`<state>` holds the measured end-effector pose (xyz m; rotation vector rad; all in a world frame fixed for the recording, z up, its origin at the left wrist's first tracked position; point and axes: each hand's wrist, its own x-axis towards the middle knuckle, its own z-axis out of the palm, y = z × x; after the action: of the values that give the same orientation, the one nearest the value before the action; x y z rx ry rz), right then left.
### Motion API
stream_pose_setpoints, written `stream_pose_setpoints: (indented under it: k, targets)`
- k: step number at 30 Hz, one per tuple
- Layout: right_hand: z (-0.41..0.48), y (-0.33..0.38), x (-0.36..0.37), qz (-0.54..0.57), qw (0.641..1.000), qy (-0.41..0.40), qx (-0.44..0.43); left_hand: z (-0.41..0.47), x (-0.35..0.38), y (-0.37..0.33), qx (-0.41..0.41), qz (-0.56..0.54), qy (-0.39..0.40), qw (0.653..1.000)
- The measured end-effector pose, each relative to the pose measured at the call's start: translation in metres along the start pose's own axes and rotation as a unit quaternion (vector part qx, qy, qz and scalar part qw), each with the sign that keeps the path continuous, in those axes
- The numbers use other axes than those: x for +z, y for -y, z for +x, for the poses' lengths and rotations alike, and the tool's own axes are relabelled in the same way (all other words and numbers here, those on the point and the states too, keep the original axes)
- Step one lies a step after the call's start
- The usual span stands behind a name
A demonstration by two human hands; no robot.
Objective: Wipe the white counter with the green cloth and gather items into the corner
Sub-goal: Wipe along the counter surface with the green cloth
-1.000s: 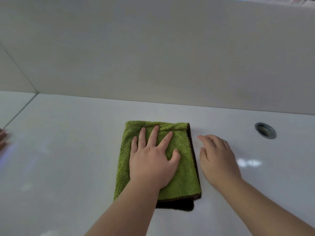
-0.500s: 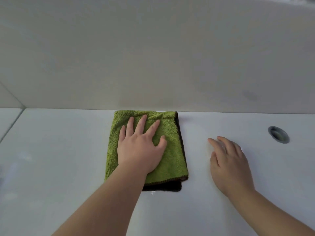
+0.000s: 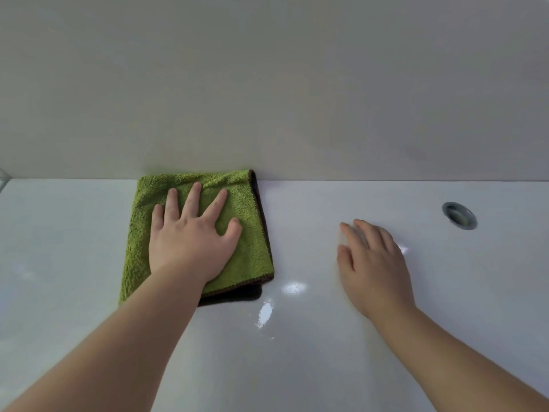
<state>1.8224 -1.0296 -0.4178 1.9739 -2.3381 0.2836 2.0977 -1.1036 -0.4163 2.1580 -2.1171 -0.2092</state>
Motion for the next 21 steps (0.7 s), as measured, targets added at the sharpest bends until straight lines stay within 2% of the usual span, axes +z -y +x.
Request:
stream_pose_setpoints:
  k: [4,13,21]
  targets:
    - [0.001,-0.001,0.004,-0.007,0.999,0.027,-0.016,-0.021,0.000,-0.018,0.002,-0.004,0.007,1.000]
    - [0.004,-0.002,0.005,-0.001,0.999,0.033,-0.038,-0.108,0.012,-0.075,0.034,-0.045,-0.002,0.998]
    - [0.004,-0.002,0.003,0.013,0.998,0.031,-0.046,-0.142,0.012,-0.056,0.073,-0.063,-0.013,0.995]
